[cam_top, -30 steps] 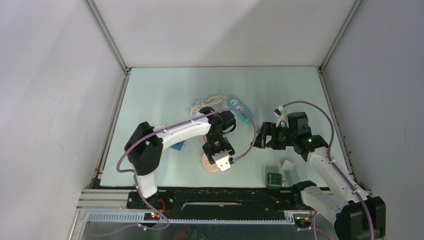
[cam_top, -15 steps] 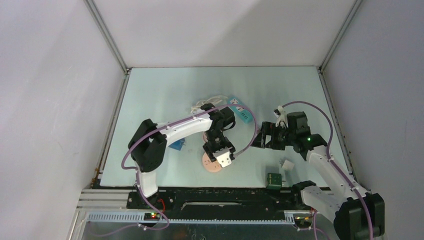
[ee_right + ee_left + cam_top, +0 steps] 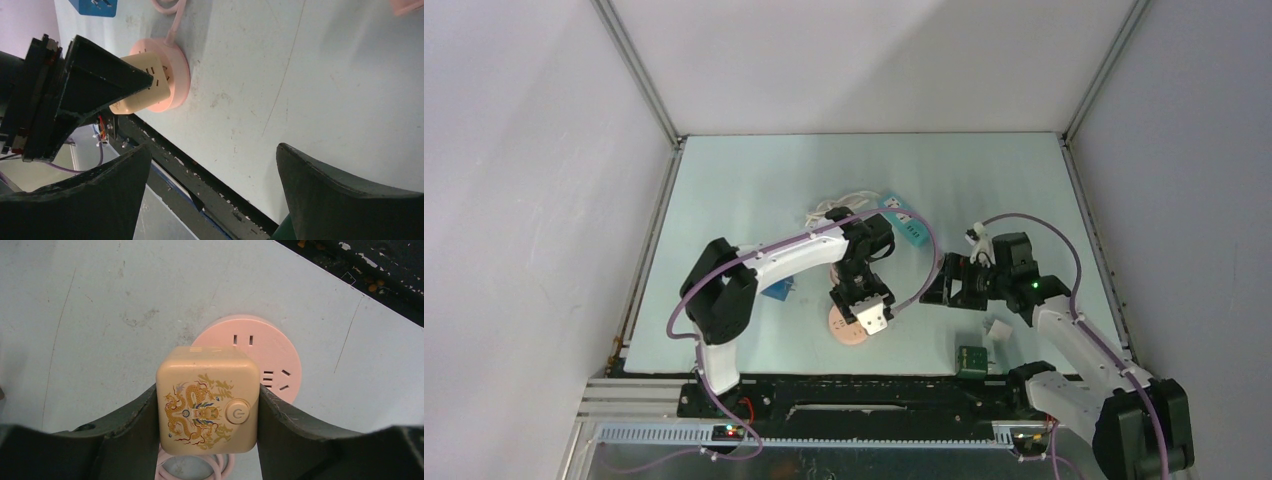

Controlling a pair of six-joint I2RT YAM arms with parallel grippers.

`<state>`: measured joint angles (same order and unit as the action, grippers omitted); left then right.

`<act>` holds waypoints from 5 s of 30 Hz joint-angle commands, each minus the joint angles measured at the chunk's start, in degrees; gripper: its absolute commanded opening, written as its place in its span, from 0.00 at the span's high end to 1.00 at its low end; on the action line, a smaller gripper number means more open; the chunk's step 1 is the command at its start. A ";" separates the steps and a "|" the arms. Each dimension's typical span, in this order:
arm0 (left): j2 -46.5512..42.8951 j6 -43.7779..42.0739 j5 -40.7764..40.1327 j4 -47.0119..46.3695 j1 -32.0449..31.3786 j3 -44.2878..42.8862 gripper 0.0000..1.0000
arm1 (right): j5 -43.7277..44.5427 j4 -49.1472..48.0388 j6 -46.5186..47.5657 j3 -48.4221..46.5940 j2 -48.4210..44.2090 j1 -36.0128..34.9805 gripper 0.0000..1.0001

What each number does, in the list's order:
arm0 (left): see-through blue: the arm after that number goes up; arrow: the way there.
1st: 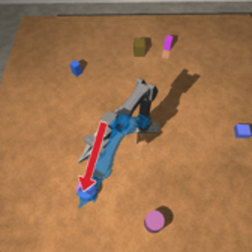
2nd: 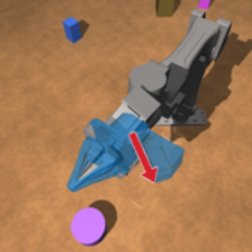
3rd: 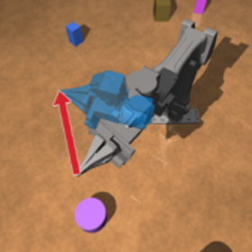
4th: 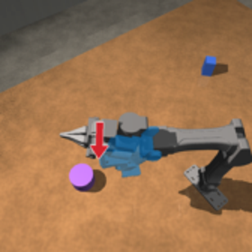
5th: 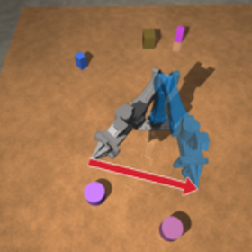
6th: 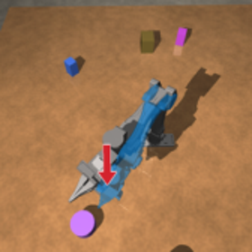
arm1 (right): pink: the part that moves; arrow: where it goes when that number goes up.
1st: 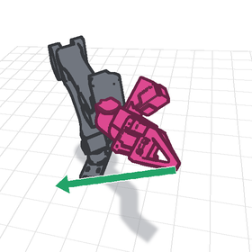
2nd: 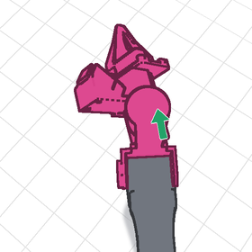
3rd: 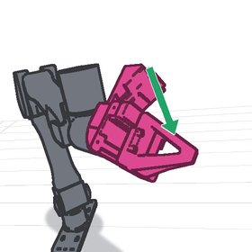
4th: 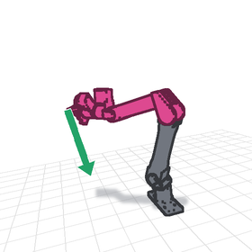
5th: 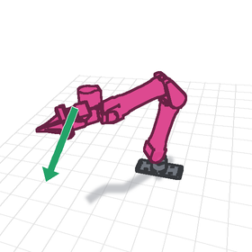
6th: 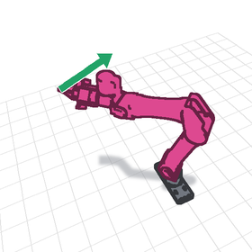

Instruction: Insert the plug

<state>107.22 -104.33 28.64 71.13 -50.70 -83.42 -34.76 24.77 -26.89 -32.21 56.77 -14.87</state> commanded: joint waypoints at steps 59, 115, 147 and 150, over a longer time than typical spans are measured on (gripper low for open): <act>6.51 2.16 -7.70 -4.30 2.48 3.78 1.00 | 13.67 -85.59 -43.27 11.99 35.01 -28.20 0.18; -14.98 12.54 -1.16 -28.09 7.76 17.32 0.00 | 27.32 -71.96 -43.95 6.85 38.11 -33.45 0.52; -34.57 124.37 -3.79 -54.61 22.57 30.71 0.28 | 22.98 -60.13 -40.04 1.93 36.90 -31.15 0.51; -33.49 124.40 -1.97 -56.02 22.58 31.63 0.35 | 21.89 -59.47 -39.62 1.33 37.21 -30.66 0.51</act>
<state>72.90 12.34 19.25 19.38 -27.97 -53.67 -13.58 -41.50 -69.93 -29.85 93.41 -46.26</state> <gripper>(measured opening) 0.682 0.488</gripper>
